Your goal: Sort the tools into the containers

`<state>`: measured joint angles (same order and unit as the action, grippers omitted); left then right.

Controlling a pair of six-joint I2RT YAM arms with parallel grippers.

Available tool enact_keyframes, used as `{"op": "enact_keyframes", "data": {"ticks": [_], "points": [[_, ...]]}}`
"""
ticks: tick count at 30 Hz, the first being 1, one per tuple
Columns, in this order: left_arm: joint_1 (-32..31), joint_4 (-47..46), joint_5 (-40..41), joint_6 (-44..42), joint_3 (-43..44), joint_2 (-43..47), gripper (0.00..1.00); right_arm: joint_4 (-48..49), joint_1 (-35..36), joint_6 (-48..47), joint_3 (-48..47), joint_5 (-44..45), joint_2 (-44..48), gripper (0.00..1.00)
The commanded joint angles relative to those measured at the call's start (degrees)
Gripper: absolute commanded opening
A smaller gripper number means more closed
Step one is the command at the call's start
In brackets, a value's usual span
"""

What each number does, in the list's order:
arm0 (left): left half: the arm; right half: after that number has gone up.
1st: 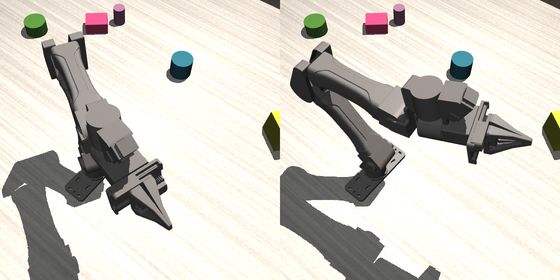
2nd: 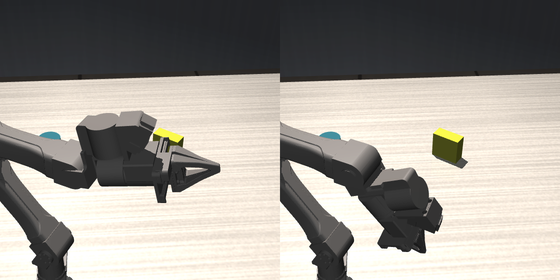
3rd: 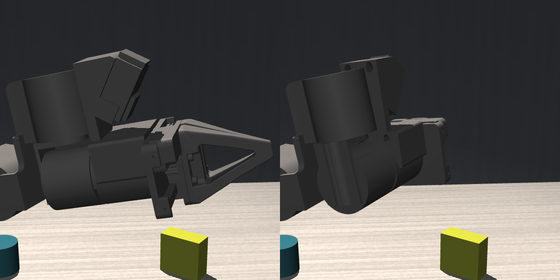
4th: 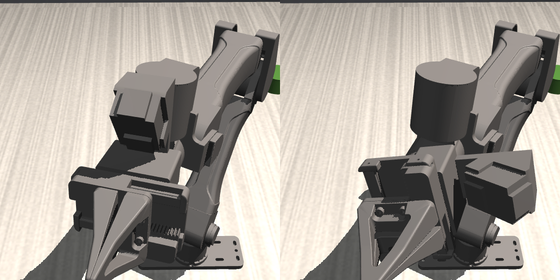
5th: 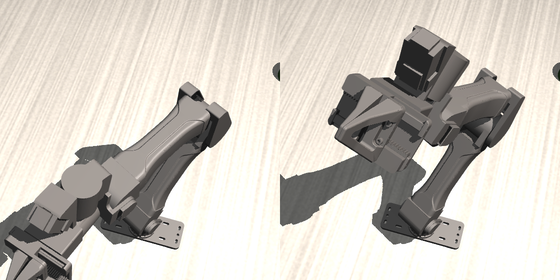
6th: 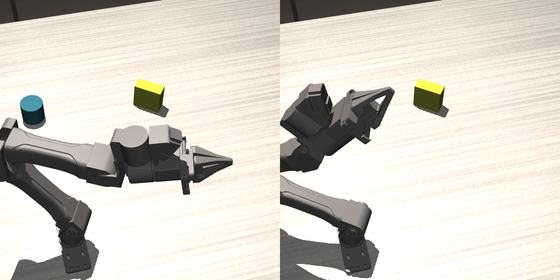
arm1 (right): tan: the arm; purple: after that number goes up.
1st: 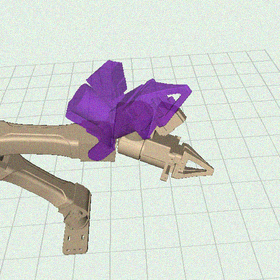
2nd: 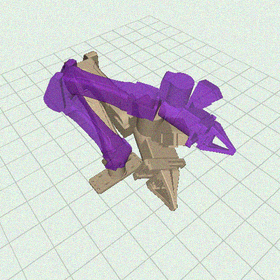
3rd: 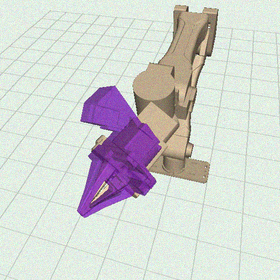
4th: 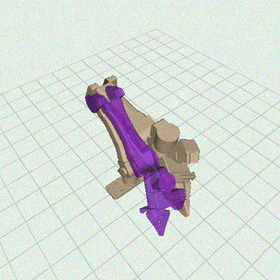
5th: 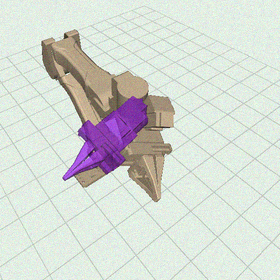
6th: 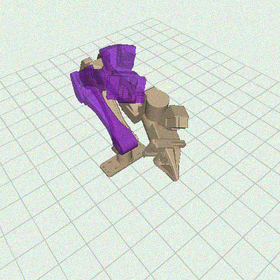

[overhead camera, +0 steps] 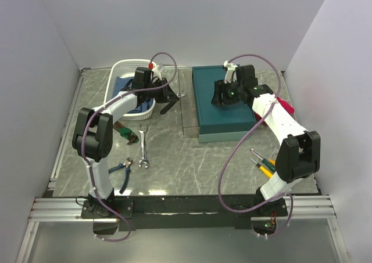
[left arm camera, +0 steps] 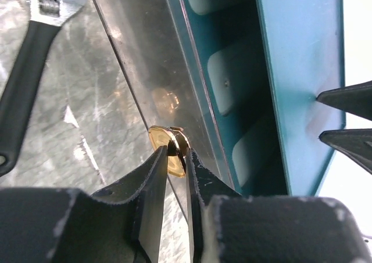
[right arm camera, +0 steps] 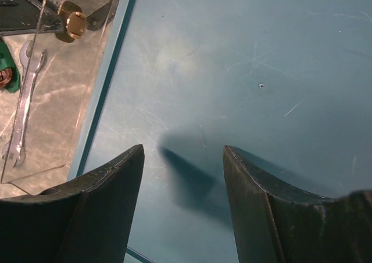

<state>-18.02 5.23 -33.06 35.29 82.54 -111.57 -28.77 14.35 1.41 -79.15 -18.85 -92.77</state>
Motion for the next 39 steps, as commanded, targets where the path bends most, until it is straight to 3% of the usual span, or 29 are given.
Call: {"op": "enact_keyframes", "data": {"ticks": [1, 3, 4, 12, 17, 24, 31, 34, 39], "points": [[3.43, 4.78, 11.43, -6.10, -1.60, 0.39, 0.11, -4.80, -0.73, -0.88, 1.63, 3.12, -2.24, 0.65], [3.43, 5.22, 12.14, -6.28, -1.16, 0.30, 0.20, -4.89, -0.81, -0.88, 1.72, 3.12, -2.15, 0.65], [3.43, 5.92, 12.66, -6.20, -0.90, 0.13, 0.32, -4.71, -0.73, -0.88, 1.90, 3.12, -1.98, 0.65], [4.13, 7.60, 15.39, -7.25, -0.37, 0.74, 0.65, -4.27, -0.64, -0.88, 2.95, 3.21, -0.66, 0.65], [4.13, 7.60, 14.78, -6.81, -0.01, 2.14, 0.67, -4.18, -0.64, -0.88, 3.48, 3.29, -0.22, 0.65], [4.40, 9.88, 14.60, -7.95, -0.89, 11.17, 0.70, -3.75, -0.64, -0.88, 3.74, 3.29, 0.05, 0.66], [4.40, 11.20, 14.87, -12.60, -5.46, 20.77, 0.83, -3.22, -0.64, -0.88, 3.83, 2.24, 0.40, 0.69], [4.40, 14.88, 14.42, -16.64, -5.47, 21.92, 0.83, -3.13, -0.64, -0.88, 3.92, 1.89, 0.66, 0.72], [4.40, 29.46, 14.24, -28.93, -2.39, 24.54, 0.82, -3.04, -0.64, -3.25, 4.80, 1.98, 1.98, 0.79]]}}
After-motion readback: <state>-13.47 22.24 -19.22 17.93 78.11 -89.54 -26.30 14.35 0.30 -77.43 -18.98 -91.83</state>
